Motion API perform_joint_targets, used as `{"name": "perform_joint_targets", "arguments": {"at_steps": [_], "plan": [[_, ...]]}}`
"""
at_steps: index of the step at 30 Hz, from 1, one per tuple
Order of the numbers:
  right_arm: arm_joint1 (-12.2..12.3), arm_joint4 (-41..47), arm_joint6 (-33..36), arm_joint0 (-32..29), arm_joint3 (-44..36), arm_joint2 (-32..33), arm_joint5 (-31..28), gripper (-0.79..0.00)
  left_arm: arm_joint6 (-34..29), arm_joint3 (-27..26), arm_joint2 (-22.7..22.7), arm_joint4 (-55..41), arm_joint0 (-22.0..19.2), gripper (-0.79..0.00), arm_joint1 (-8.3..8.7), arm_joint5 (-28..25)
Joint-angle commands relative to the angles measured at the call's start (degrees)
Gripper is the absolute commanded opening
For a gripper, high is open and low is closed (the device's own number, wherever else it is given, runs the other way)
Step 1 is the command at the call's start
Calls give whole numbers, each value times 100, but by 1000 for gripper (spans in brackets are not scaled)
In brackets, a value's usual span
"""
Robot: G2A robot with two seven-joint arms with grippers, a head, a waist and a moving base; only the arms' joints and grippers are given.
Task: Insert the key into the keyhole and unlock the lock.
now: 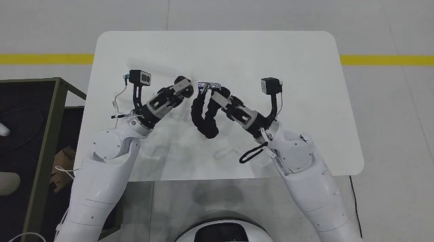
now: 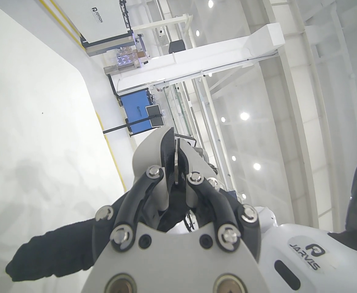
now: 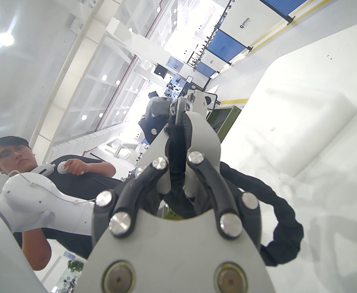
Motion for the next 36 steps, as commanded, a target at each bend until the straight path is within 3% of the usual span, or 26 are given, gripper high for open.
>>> {"name": "perform_joint_targets", "arguments": {"at_steps": [1,8,21,36], "plan": [[1,-5,-21,15,-2,-17,16,-785,44,-25,-13,27,4,-785,-5,-12],[31,56,14,13,-13,70,39,-785,75,-9,-118,17,-2,-785,-5,161],[98,520,532,14,81,168,353,-785,-1218,354,-343,-559,-193,-785,61,592],[135,777,670,-110,-41,269,538,-785,-1170,209,-555,-349,-90,-785,96,619]]}}
